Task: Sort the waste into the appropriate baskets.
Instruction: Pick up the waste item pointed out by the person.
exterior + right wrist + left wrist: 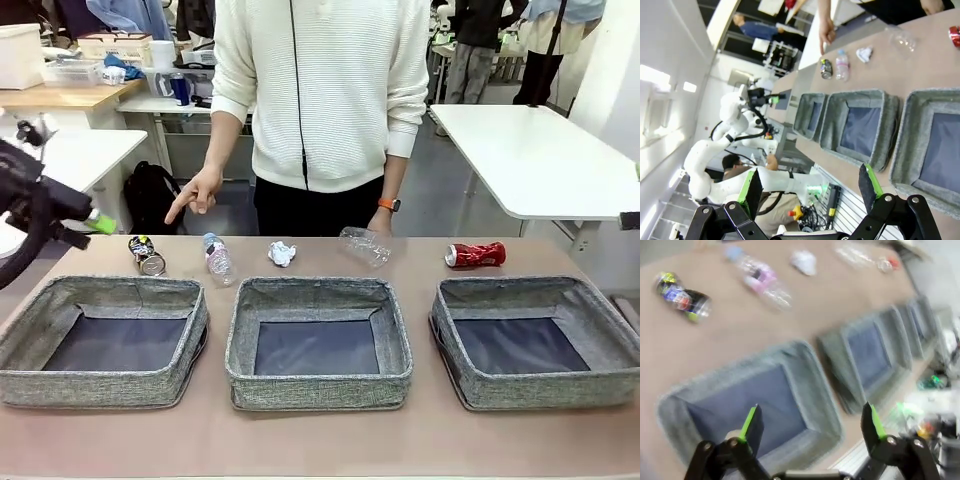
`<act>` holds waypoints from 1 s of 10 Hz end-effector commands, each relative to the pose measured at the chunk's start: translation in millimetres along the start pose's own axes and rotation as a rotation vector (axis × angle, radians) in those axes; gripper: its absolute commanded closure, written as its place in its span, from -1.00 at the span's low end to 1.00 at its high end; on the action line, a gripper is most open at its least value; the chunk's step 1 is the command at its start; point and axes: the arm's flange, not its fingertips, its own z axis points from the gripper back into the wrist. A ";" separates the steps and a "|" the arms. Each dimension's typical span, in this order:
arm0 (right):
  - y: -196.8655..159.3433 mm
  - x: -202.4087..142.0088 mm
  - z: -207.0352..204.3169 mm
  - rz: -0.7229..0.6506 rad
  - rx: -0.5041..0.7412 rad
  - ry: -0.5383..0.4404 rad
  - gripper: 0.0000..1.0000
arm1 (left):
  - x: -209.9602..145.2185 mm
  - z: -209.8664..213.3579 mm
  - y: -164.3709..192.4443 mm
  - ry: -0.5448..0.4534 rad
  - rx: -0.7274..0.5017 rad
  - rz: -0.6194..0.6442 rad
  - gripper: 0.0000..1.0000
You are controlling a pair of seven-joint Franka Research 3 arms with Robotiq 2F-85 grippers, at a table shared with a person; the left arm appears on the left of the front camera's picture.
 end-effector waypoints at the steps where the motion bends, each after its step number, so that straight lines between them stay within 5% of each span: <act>1: 3.9 3.6 0.4 -0.004 0.015 -0.006 -1.00 | 32.4 -9.2 24.3 -0.065 0.214 0.129 -1.00; 2: 3.9 3.6 0.4 -0.004 0.015 -0.006 -1.00 | 46.8 -20.6 27.7 -0.138 0.295 0.124 -1.00; 3: 3.9 3.6 0.4 -0.004 0.015 -0.006 -1.00 | 43.5 -18.8 26.1 -0.081 0.046 0.191 -1.00; 4: 3.9 3.6 0.4 -0.004 0.015 -0.006 -1.00 | 39.2 -8.3 21.5 -0.123 0.210 0.079 -1.00; 7: 3.9 3.6 0.4 -0.004 0.015 -0.006 -1.00 | 46.1 -17.6 27.6 -0.120 0.189 0.108 -1.00; 9: 3.9 3.6 0.4 -0.004 0.015 -0.006 -1.00 | 93.8 -70.0 46.3 0.116 0.263 0.210 -1.00; 10: 3.9 3.6 0.4 -0.004 0.015 -0.006 -1.00 | 110.6 -85.8 50.7 0.136 0.303 0.228 -1.00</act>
